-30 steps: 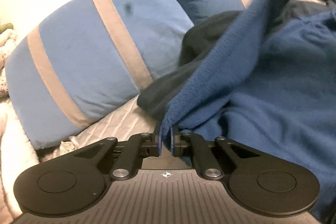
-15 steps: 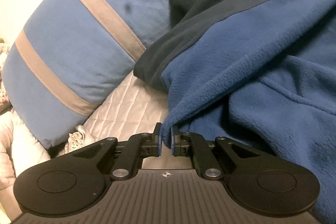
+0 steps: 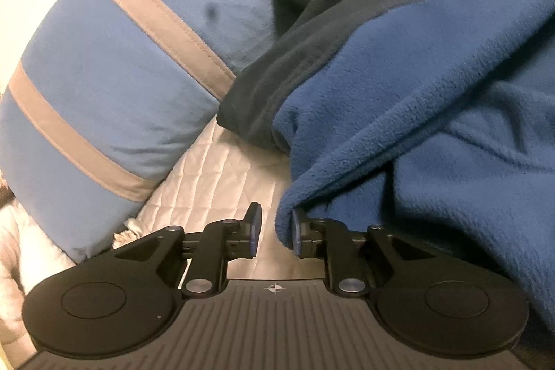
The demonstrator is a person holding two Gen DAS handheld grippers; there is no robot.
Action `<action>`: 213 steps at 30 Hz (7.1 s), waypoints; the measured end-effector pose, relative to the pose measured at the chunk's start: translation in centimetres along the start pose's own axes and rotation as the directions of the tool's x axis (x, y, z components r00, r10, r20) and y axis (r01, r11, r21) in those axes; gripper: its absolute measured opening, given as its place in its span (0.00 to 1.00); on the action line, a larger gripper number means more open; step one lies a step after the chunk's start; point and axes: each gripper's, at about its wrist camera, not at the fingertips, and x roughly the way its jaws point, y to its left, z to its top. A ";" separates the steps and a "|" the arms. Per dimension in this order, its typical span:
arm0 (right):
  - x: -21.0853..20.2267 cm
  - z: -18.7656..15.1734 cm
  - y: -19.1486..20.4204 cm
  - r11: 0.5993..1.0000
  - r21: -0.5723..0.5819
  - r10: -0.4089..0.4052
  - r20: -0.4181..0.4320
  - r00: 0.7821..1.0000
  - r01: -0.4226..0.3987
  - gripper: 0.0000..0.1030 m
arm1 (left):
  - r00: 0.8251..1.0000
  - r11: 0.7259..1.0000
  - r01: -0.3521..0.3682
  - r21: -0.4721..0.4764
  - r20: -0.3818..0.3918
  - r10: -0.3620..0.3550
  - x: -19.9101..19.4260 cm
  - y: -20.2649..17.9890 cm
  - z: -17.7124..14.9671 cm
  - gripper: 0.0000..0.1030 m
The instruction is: Fold clothes
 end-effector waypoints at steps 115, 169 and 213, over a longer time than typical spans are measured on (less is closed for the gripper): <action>-29.2 -31.1 -17.3 -0.155 0.981 -0.748 -0.041 0.662 -0.114 1.00 | 0.818 0.568 0.547 -0.615 0.538 -0.205 -22.7 8.5 12.5 0.81; -14.3 -38.2 -10.1 -0.134 0.963 -0.599 -0.268 0.754 0.236 0.09 | 0.743 0.485 0.658 -0.576 0.387 -0.546 -15.9 -7.3 1.1 0.81; -7.2 -3.2 -10.1 0.731 0.681 -0.277 0.355 0.893 -0.044 0.19 | 0.713 0.339 0.651 -0.679 0.396 -0.578 -13.7 -6.9 0.1 0.81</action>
